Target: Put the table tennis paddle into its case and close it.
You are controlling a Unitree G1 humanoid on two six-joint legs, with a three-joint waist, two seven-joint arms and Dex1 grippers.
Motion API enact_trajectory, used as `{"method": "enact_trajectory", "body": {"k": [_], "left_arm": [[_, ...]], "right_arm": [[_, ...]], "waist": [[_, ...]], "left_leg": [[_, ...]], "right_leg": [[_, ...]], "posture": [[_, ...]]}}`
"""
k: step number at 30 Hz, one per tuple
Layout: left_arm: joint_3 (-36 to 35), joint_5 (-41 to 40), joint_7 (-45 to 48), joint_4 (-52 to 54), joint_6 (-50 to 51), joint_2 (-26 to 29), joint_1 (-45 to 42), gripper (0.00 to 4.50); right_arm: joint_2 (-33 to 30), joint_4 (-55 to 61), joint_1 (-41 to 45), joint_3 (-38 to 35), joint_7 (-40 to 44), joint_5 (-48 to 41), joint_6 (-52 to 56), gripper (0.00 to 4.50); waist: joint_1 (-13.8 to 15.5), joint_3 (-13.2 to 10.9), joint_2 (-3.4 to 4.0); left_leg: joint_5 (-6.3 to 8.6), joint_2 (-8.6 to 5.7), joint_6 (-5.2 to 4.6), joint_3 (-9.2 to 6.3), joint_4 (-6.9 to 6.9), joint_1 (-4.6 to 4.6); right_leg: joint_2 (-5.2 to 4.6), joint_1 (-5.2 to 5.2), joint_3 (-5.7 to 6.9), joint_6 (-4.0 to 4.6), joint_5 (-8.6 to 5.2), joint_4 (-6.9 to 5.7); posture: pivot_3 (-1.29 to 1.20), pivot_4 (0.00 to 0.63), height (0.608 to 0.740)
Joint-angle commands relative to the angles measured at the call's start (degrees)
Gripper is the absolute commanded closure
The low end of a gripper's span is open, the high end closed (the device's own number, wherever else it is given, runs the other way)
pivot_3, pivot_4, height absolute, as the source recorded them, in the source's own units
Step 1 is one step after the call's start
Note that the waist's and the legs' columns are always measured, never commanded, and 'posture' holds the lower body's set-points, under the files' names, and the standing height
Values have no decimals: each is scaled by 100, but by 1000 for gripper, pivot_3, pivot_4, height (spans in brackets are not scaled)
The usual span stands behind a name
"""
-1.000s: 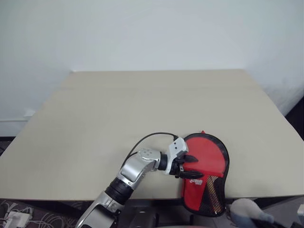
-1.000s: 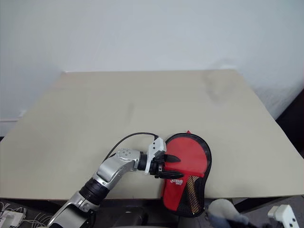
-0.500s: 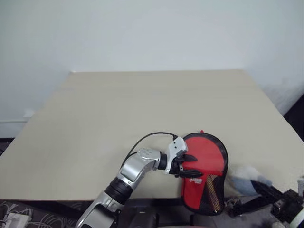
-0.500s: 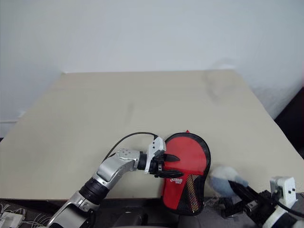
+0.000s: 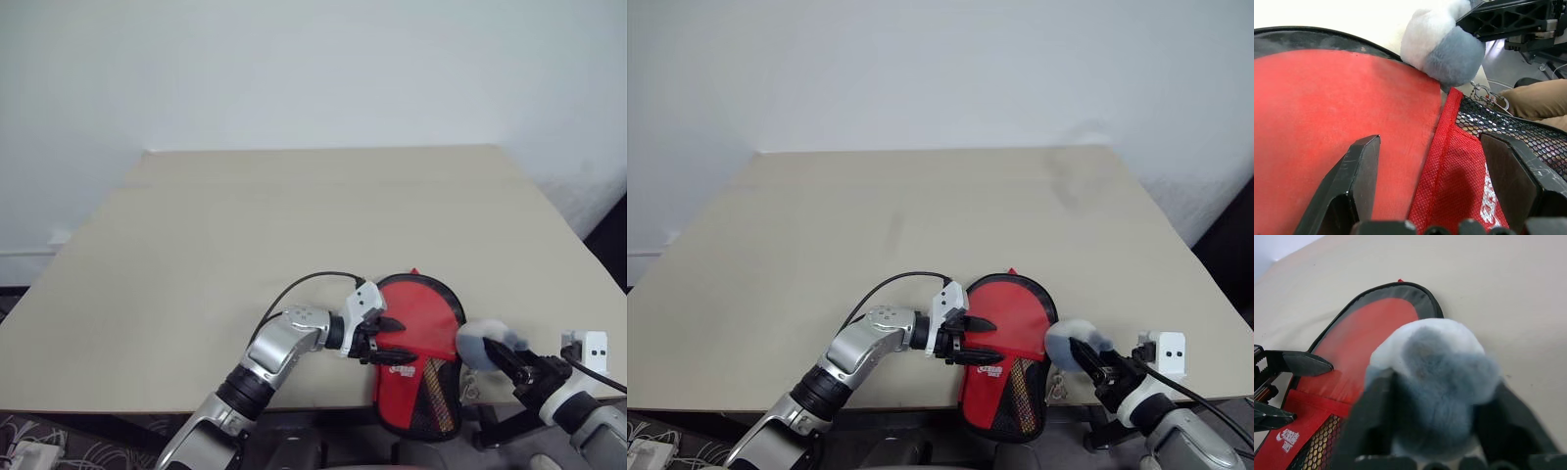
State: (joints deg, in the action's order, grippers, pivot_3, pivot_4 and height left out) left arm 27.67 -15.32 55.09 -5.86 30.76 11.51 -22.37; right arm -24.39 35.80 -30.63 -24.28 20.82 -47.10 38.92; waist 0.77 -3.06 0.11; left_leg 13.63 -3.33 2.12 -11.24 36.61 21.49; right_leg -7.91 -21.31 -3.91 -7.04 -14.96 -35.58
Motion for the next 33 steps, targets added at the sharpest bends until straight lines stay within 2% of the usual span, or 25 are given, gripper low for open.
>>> {"method": "enact_trajectory", "body": {"k": [1,9,12,19,23,28,33], "left_arm": [[-38,214,-173,-358,203,138,39,1069],[-122,210,-211,-421,48,104,-8,1069],[-375,36,-267,-491,-85,-37,-69,1069],[-910,-275,-145,-820,-104,-197,-564,1069],[-1365,-605,-29,-604,181,-116,-933,1069],[-1920,-1147,230,141,727,441,-1095,1069],[-2423,-1621,599,1144,1310,1606,-649,1069]], "right_arm": [[279,-74,16,-165,27,307,-695,1160],[720,-136,209,-225,-188,343,-1104,1160],[640,-102,274,-67,-59,523,-1220,1160],[524,-97,1263,-312,-453,281,-1200,1160],[173,157,1632,-168,-263,-370,-810,1160],[-430,201,2239,226,165,-717,-493,1160],[-841,-105,2999,330,991,-1526,-266,1160]], "waist": [[0,2,2],[-2,15,25],[-3,15,28],[-21,7,40],[-22,-16,50],[-84,-35,31],[-98,-54,20]], "left_leg": [[0,0,0,0,0,0],[0,0,-1,1,-2,-1],[-1,0,-2,2,-1,0],[-15,0,-24,2,-2,6],[-17,-1,-26,-2,-7,15],[-18,-2,-26,-4,-35,12],[-19,0,-26,-6,-41,6]], "right_leg": [[0,0,1,0,0,-1],[1,-6,-3,0,0,-9],[0,-7,-5,0,0,-9],[2,-12,-4,-2,1,-14],[4,-16,-4,-16,10,-17],[4,-21,-6,-17,12,-14],[6,-22,-8,-16,12,-17]], "posture": [[0,0,740],[0,0,740],[0,0,740],[0,0,740],[0,0,740],[0,0,740],[0,0,740]]}}
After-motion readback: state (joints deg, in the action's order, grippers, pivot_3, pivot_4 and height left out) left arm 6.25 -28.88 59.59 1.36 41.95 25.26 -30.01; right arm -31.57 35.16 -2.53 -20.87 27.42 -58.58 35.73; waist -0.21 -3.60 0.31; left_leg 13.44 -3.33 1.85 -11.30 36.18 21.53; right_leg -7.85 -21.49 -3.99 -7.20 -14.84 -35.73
